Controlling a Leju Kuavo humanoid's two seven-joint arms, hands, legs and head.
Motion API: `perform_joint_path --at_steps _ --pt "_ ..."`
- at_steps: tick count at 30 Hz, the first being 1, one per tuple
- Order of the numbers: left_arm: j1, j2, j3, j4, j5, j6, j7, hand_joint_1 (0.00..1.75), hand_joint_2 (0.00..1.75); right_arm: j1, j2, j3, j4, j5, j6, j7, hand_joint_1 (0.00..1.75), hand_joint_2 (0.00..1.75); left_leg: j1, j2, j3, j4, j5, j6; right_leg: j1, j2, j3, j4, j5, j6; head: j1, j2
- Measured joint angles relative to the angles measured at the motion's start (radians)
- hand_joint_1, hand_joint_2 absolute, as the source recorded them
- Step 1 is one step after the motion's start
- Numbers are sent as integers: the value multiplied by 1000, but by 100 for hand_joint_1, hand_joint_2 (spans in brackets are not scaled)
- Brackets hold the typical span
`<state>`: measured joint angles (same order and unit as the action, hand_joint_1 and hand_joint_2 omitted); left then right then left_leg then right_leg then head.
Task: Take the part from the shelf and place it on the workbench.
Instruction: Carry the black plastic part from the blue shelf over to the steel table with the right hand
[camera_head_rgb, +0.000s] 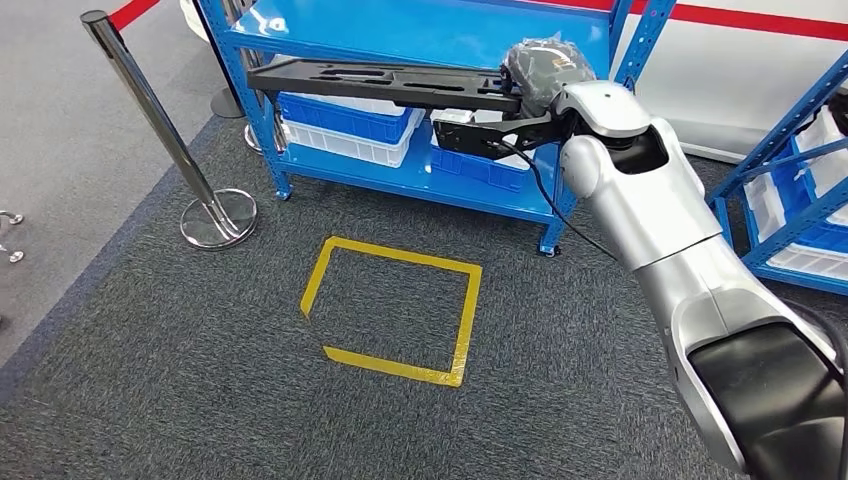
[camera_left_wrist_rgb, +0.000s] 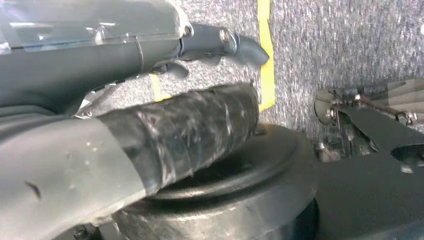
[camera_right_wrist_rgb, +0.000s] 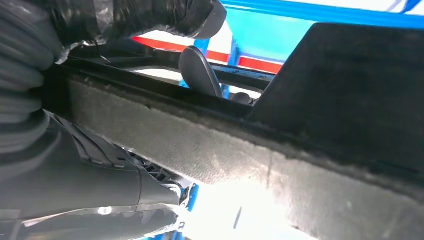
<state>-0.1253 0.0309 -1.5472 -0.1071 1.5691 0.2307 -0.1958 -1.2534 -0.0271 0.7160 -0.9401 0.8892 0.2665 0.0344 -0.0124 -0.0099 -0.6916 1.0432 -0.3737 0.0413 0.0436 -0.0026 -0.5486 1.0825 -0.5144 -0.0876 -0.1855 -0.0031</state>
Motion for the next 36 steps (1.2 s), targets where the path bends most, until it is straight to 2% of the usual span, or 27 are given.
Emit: perform_joint_path --at_steps 1,2,4,5,6,8,9,10,11,12,13,14,15,16,19,20,21,24,25,26,28,29,30,31,32,34,36 --pt "1 -3 0 -1 0 0 -1 0 0 -3 2 0 0 1 0 0 175 175 5 2 -2 -5 9 -4 8 -1 21 -40 -9 -10 0 0" --pt "1 -2 0 0 1 0 -1 0 0 -7 3 0 1 2 0 0 175 175 8 3 -1 -13 20 -10 11 -3 29 -64 -4 -10 1 0" --pt "1 1 0 0 1 0 -1 0 0 -11 5 0 2 3 0 0 175 175 9 3 -6 -27 28 -19 4 -9 32 -101 31 -6 2 0" --pt "1 3 0 0 1 0 -1 0 0 -12 7 0 2 2 1 0 175 175 7 2 -11 -19 12 -25 -3 -12 32 -120 49 -3 2 0" --pt "1 5 0 0 1 -1 0 0 0 -12 10 1 2 2 1 0 175 175 7 2 -22 8 -21 -33 -11 -15 29 -134 65 3 1 0" --pt "4 8 0 0 1 -2 2 0 0 -12 17 1 4 2 2 0 175 175 18 2 -49 115 -101 -53 -19 -17 12 -137 83 13 1 0" --pt "6 9 0 0 2 -2 2 0 0 -12 20 1 6 2 2 1 175 175 25 3 -60 168 -122 -63 -24 -17 0 -132 88 19 1 0" --pt "8 11 0 0 2 -2 2 0 0 -11 22 2 8 3 3 2 175 175 32 3 -61 201 -125 -73 -29 -18 -12 -124 92 24 1 0" --pt "8 13 0 0 1 -2 2 0 0 -11 25 2 11 3 4 4 175 175 39 4 -44 196 -110 -84 -35 -19 -26 -112 93 29 1 0" --pt "8 15 0 0 1 -2 3 0 0 -11 29 3 13 4 5 6 175 175 46 5 -10 155 -87 -95 -42 -19 -40 -97 92 35 1 0" --pt "8 17 0 0 0 -2 4 0 0 -12 33 4 14 4 6 8 175 175 50 6 32 95 -80 -105 -49 -19 -55 -81 90 42 1 0" --pt "7 18 0 0 0 -2 4 0 0 -12 37 4 15 6 7 11 175 175 49 7 69 42 -74 -107 -52 -20 -69 -64 87 51 1 0" --pt "7 19 0 0 -1 -2 5 0 0 -12 39 4 15 7 8 13 175 175 48 7 89 9 -79 -102 -53 -20 -78 -51 84 59 1 0" --pt "7 20 0 0 -1 -2 6 0 0 -12 40 5 16 8 9 12 175 175 44 5 95 -1 -89 -92 -51 -20 -84 -43 84 66 0 0" --pt "7 21 0 0 -1 0 7 0 0 -12 41 6 20 9 14 11 175 175 43 -2 87 -4 -82 -54 -51 -21 -91 -32 82 82 1 0" --pt "7 21 0 0 -1 0 7 0 0 -12 41 6 20 10 16 11 175 175 44 -4 85 -7 -76 -43 -53 -19 -98 -18 68 86 1 0" --pt "7 22 0 0 -2 1 7 0 0 -13 41 6 21 10 16 11 175 175 45 -7 83 -11 -70 -33 -55 -15 -113 20 40 90 1 0" --pt "8 23 0 0 -4 1 8 0 0 -13 41 6 27 13 17 11 175 175 44 -19 67 -12 -57 -21 -57 -4 -186 207 -62 97 1 0" --pt "9 23 0 0 -6 1 9 0 0 -12 41 7 30 14 19 10 175 175 44 -25 63 -12 -53 -21 -57 -4 -195 240 -70 97 1 0" --pt "9 23 0 0 -7 1 10 0 0 -11 41 8 33 15 20 10 175 175 43 -33 59 -11 -50 -22 -57 -3 -187 238 -61 95 1 0" --pt "10 23 0 0 -9 1 13 0 0 -12 41 11 38 19 20 10 175 175 44 -53 56 -11 -45 -26 -57 15 -117 123 -2 86 1 0" --pt "10 22 0 0 -10 1 14 0 0 -13 41 12 40 20 20 10 175 175 43 -61 53 -10 -42 -30 -58 38 -79 57 22 81 1 0" --pt "10 22 0 0 -13 1 16 0 0 -14 40 12 42 22 20 10 175 175 44 -70 49 -10 -39 -36 -57 58 -51 1 37 77 1 0" --pt "10 22 0 0 -15 1 17 0 0 -15 40 13 45 22 20 10 175 175 46 -78 44 -10 -35 -42 -56 73 -38 -27 40 75 1 0" --pt "10 22 0 0 -17 1 18 0 0 -15 40 13 48 23 20 10 175 175 48 -86 39 -12 -29 -50 -54 77 -37 -34 38 74 1 0" --pt "13 24 0 0 -18 1 19 0 0 -15 41 15 51 23 20 9 175 175 51 -97 33 -17 -21 -66 -56 54 -37 -47 45 71 2 0" --pt "14 25 0 0 -18 1 19 0 0 -16 43 16 52 24 20 6 175 175 45 -62 13 19 -50 -74 -60 28 -34 -61 57 61 1 0"
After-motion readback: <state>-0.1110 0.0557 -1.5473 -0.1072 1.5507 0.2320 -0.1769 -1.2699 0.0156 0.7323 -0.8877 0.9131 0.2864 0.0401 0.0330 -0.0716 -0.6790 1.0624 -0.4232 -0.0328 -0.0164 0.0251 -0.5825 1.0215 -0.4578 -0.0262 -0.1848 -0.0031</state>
